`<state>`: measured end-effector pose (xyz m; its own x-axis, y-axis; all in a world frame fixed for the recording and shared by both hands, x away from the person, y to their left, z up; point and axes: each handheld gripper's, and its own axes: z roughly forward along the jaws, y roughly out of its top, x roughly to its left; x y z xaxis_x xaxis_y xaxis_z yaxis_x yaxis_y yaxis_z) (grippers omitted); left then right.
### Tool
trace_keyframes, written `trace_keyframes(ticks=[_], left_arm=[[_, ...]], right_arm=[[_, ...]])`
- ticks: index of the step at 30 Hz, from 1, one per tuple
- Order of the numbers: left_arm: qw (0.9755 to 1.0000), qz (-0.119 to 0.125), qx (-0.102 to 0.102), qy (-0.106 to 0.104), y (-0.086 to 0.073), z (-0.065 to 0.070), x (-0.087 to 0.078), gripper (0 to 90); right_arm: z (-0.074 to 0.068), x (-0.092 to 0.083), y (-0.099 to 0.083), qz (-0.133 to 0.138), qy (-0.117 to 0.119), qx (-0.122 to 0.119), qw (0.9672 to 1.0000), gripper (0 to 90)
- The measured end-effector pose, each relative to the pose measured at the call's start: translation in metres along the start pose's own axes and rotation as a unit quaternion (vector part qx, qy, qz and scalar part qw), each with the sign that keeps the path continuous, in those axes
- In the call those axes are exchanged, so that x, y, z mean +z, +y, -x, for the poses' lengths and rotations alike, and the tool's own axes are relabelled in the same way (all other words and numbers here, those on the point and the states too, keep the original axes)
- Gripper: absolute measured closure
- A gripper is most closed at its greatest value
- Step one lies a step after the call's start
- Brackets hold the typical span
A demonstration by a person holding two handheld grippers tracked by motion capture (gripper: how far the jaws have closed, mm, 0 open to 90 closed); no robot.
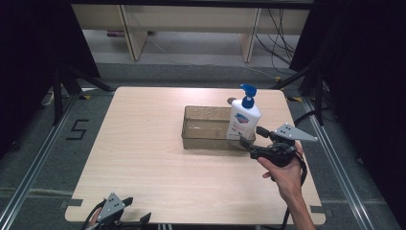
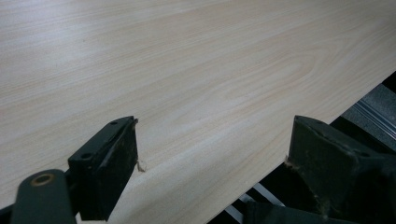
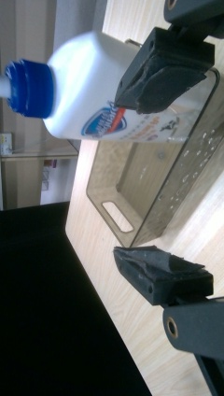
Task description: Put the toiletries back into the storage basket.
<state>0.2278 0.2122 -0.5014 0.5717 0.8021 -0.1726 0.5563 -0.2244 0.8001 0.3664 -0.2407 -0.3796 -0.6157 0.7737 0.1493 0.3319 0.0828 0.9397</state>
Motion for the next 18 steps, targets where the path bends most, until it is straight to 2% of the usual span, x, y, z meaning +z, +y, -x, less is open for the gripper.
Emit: trace_keyframes(ticks=[3,4,6,8,12,13,14,15,16,17,18], left_arm=[[1.0000,0.001,0.001,0.002,0.000,0.000,0.000,15.3],[1.0000,0.000,0.002,0.004,0.000,0.000,-0.001,15.3],[1.0000,0.001,0.002,0.005,0.001,0.001,-0.001,15.3],[1.0000,0.003,0.001,0.004,0.001,0.001,-0.001,15.3],[1.0000,0.002,0.001,0.004,0.001,0.001,-0.001,15.2],[0.9999,-0.007,0.011,0.005,0.001,0.000,-0.003,15.3],[1.0000,-0.001,0.007,0.004,0.001,0.000,-0.002,15.3],[1.0000,0.003,0.001,0.004,0.001,0.001,-0.001,15.3],[1.0000,-0.002,0.007,0.005,0.001,0.000,-0.002,15.3],[0.9999,-0.004,0.009,0.004,0.001,0.000,-0.002,15.3],[1.0000,0.004,0.002,0.003,0.001,0.001,-0.001,15.3]], right_arm=[[-0.003,0.002,-0.002,-0.002,0.008,0.005,1.0000,23.8],[-0.002,0.002,-0.003,-0.001,0.004,-0.008,1.0000,23.8],[-0.006,0.002,-0.005,-0.008,0.003,0.008,0.9999,23.8],[-0.005,0.003,-0.006,-0.006,0.007,0.000,1.0000,23.8],[-0.005,0.002,-0.010,-0.012,0.006,-0.001,0.9999,23.7],[-0.006,0.003,-0.011,-0.010,0.008,0.009,0.9999,23.7],[-0.006,0.003,-0.012,-0.012,0.008,0.005,0.9999,23.7],[-0.006,0.003,-0.013,-0.012,0.011,0.014,0.9998,23.6],[-0.005,0.004,-0.014,-0.008,0.009,0.002,0.9999,23.5],[-0.006,0.003,-0.014,-0.013,0.008,0.007,0.9999,23.3],[-0.008,0.002,-0.015,-0.016,0.009,0.019,0.9996,23.4]])
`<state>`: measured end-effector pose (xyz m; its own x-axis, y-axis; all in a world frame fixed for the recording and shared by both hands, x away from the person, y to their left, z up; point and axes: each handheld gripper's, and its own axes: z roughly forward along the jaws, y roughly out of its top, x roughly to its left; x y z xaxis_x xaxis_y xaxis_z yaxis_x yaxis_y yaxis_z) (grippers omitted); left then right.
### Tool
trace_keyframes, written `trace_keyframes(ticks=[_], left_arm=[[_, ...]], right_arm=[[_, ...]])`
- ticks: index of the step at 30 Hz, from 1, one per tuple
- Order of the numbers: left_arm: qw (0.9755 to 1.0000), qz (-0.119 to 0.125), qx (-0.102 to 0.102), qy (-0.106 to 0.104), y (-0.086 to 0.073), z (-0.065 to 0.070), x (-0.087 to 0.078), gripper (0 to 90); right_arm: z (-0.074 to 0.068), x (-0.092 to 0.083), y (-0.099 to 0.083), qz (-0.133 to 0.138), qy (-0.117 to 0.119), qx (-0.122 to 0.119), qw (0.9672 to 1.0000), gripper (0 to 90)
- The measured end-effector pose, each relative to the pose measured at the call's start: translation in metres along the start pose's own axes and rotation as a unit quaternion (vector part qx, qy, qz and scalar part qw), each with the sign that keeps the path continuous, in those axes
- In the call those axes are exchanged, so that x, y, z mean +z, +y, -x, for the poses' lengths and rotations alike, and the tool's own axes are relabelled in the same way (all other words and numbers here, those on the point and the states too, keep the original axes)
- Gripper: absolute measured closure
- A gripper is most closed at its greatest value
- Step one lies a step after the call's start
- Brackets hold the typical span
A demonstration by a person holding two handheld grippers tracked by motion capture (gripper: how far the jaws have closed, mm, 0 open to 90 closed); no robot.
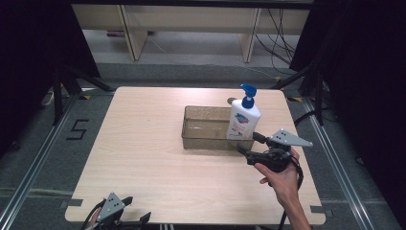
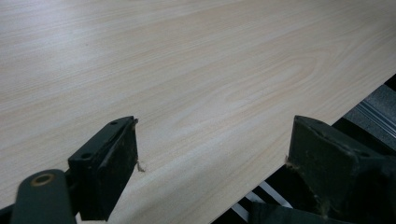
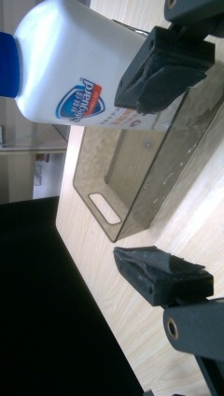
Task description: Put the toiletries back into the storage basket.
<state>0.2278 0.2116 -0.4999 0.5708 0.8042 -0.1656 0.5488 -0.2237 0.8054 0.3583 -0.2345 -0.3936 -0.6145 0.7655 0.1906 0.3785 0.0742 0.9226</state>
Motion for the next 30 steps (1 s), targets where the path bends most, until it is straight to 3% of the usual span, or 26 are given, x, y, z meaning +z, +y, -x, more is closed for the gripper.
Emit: trace_keyframes(ticks=[3,6,23,24,25,27,28,30], left_arm=[[0.9999,-0.007,0.008,0.004,0.001,-0.001,-0.001,15.3],[1.0000,-0.001,0.003,0.003,0.001,0.000,-0.001,15.3],[1.0000,0.004,-0.004,-0.001,0.002,0.001,-0.002,15.3],[1.0000,0.004,-0.004,-0.001,0.001,0.001,-0.002,15.3],[1.0000,0.003,-0.004,0.000,0.001,0.001,-0.002,15.3],[1.0000,0.002,-0.002,0.000,0.001,0.000,-0.002,15.3],[1.0000,0.002,-0.003,0.000,0.001,0.000,-0.002,15.3],[1.0000,0.003,-0.003,0.000,0.001,0.001,-0.002,15.2]], right_arm=[[0.002,0.000,-0.001,0.006,0.000,-0.017,0.9998,23.3],[-0.001,-0.001,-0.004,0.001,0.004,-0.006,1.0000,23.3],[-0.007,-0.007,-0.017,0.001,0.010,-0.014,0.9998,21.7],[-0.009,-0.007,-0.018,-0.005,0.012,-0.003,0.9999,20.8],[-0.008,-0.007,-0.020,-0.002,0.010,-0.018,0.9998,20.1],[-0.010,-0.006,-0.022,-0.007,0.011,-0.006,0.9999,18.9],[-0.008,-0.005,-0.024,0.000,0.010,-0.019,0.9998,18.4],[-0.010,-0.005,-0.026,-0.011,0.008,-0.008,0.9999,17.9]])
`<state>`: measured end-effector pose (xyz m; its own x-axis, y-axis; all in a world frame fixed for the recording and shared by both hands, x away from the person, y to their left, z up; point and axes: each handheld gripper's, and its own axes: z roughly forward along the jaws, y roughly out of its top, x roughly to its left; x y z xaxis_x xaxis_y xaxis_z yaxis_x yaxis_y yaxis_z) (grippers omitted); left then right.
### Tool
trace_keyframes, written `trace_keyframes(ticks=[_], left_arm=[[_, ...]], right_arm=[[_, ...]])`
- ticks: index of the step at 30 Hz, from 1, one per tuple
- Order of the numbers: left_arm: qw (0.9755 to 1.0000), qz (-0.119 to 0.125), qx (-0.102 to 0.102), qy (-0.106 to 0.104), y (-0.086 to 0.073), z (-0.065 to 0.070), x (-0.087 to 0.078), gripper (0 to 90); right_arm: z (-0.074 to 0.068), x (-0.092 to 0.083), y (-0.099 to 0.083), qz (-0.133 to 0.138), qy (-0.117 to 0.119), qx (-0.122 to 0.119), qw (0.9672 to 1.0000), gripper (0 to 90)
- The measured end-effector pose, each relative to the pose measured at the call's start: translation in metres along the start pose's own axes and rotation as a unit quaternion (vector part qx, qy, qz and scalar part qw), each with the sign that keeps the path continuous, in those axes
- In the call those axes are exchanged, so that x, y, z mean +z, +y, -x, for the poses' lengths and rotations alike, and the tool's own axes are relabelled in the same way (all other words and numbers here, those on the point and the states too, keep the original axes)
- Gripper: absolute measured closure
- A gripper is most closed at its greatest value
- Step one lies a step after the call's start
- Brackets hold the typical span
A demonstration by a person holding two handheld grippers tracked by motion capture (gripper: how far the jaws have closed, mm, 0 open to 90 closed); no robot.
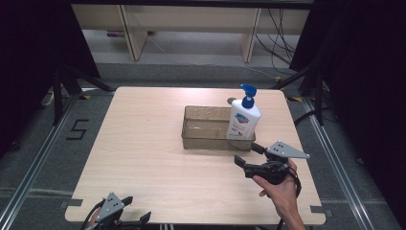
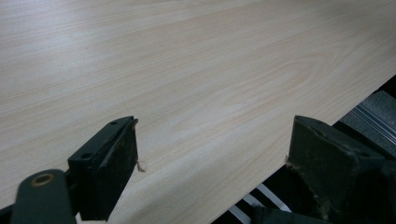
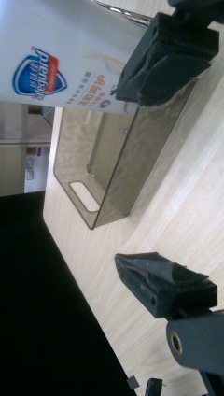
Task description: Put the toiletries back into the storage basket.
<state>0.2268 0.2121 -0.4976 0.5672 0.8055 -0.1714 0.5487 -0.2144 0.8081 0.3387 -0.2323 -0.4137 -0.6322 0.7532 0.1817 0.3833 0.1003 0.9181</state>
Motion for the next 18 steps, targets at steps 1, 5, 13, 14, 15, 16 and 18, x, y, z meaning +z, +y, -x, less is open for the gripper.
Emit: trace_keyframes(ticks=[1,5,13,14,15,16,18], left_arm=[[1.0000,0.000,0.000,0.000,0.000,0.000,0.000,15.2],[1.0000,-0.001,-0.001,0.003,0.000,0.000,-0.002,15.3],[1.0000,0.007,-0.003,0.000,0.000,0.001,-0.002,15.2],[1.0000,-0.001,0.004,0.000,0.000,0.000,-0.003,15.3],[1.0000,-0.001,0.004,0.000,0.000,0.000,-0.003,15.2],[1.0000,-0.002,0.003,0.000,0.000,0.001,-0.003,15.2],[1.0000,0.006,-0.002,-0.003,0.000,0.001,-0.003,15.3]], right_arm=[[-0.001,0.001,-0.001,0.004,0.008,0.006,0.9999,17.8],[-0.002,0.002,-0.006,0.000,0.007,0.008,0.9999,17.0],[-0.005,0.000,-0.013,-0.007,0.004,0.008,0.9999,16.5],[-0.006,0.000,-0.015,-0.009,0.004,0.012,0.9999,16.5],[-0.006,0.001,-0.016,-0.009,0.008,0.014,0.9998,16.5],[-0.005,0.000,-0.017,-0.010,0.002,0.003,0.9999,16.5],[-0.006,0.000,-0.019,-0.011,0.001,0.005,0.9999,16.5]])
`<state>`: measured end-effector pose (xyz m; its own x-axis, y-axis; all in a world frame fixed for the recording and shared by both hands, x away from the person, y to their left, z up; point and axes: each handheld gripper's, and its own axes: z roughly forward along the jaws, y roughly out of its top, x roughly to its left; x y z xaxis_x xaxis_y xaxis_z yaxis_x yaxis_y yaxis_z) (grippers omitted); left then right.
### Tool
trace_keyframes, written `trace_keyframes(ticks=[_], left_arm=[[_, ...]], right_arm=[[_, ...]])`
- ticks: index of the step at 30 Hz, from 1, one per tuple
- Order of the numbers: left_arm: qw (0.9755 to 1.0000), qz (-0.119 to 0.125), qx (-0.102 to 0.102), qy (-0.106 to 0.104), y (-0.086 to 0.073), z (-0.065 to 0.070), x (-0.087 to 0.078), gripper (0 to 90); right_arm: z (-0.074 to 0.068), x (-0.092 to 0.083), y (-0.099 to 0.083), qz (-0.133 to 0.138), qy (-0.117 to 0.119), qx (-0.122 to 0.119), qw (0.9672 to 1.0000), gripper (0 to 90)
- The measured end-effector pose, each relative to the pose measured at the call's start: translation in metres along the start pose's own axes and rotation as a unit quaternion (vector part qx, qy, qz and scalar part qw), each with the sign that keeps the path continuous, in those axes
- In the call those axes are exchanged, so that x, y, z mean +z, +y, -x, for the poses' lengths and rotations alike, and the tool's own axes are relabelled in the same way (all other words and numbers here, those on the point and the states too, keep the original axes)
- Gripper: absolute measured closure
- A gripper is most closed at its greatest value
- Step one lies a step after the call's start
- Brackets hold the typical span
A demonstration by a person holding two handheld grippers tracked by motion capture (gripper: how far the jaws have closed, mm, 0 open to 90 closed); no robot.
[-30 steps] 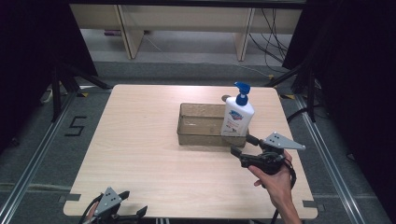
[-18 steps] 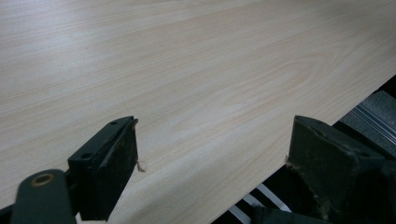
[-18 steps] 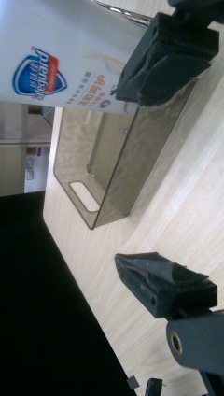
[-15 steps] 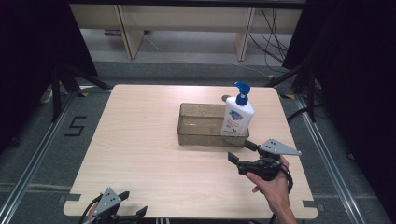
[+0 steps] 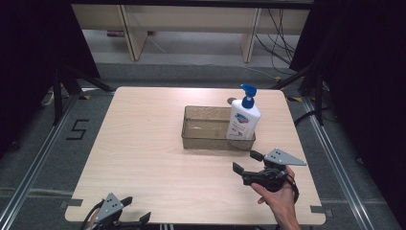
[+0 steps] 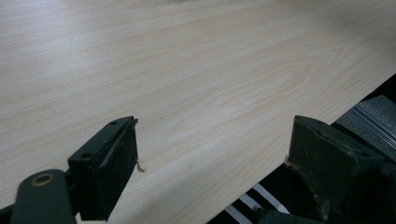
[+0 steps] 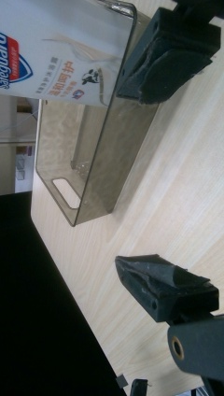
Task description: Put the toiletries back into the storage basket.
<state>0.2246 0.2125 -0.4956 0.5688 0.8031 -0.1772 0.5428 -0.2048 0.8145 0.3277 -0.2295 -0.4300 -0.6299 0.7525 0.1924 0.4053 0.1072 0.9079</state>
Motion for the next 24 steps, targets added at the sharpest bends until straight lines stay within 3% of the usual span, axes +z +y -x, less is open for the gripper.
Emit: trace_keyframes(ticks=[1,2,5,7,8,9,10,14,16,17,18,21,22,24], left_arm=[[1.0000,0.001,-0.001,0.000,0.000,0.000,0.000,15.2],[1.0000,0.001,0.001,0.000,0.000,0.000,0.000,15.2],[1.0000,0.001,-0.003,-0.001,0.000,0.001,-0.001,15.2],[1.0000,0.001,-0.001,0.000,0.000,0.001,-0.001,15.2],[1.0000,-0.002,0.003,-0.001,0.000,0.001,-0.001,15.2],[1.0000,-0.006,0.007,-0.001,0.000,0.000,-0.002,15.3],[1.0000,-0.004,0.004,-0.001,0.000,0.000,-0.002,15.2],[1.0000,0.004,-0.004,0.002,0.000,0.001,-0.001,15.2],[1.0000,-0.004,0.000,0.005,0.001,0.001,-0.003,15.2],[0.9999,-0.010,0.008,0.004,0.001,0.000,-0.004,15.3],[1.0000,0.001,-0.005,0.003,0.000,0.002,-0.002,15.2],[0.9999,0.010,-0.004,-0.005,0.000,0.002,-0.001,15.2],[0.9999,0.009,-0.004,-0.005,0.000,0.002,-0.001,15.3],[0.9999,0.009,-0.003,-0.005,0.000,0.002,-0.001,15.2]], right_arm=[[0.000,0.000,-0.001,0.000,0.001,-0.001,1.0000,16.5],[-0.003,-0.001,-0.002,-0.004,0.003,0.018,0.9998,16.5],[-0.001,-0.001,-0.004,-0.001,-0.001,0.001,1.0000,16.5],[-0.003,-0.003,-0.006,-0.005,0.002,0.013,0.9999,16.5],[-0.002,-0.003,-0.006,-0.004,0.001,0.002,1.0000,16.5],[-0.004,-0.003,-0.007,-0.006,0.001,0.018,0.9998,16.5],[-0.002,-0.004,-0.008,-0.004,0.000,0.005,1.0000,16.5],[-0.003,-0.005,-0.011,-0.004,-0.002,0.004,1.0000,16.5],[-0.003,-0.007,-0.012,-0.011,-0.006,-0.002,0.9999,16.5],[-0.005,-0.007,-0.014,-0.009,-0.004,0.012,0.9999,16.5],[-0.004,-0.007,-0.015,-0.005,-0.003,0.003,1.0000,16.5],[-0.005,-0.009,-0.017,-0.007,-0.001,0.006,1.0000,16.5],[-0.007,-0.010,-0.018,-0.011,-0.001,0.017,0.9998,16.5],[-0.006,-0.009,-0.019,-0.008,-0.001,0.006,0.9999,16.5]])
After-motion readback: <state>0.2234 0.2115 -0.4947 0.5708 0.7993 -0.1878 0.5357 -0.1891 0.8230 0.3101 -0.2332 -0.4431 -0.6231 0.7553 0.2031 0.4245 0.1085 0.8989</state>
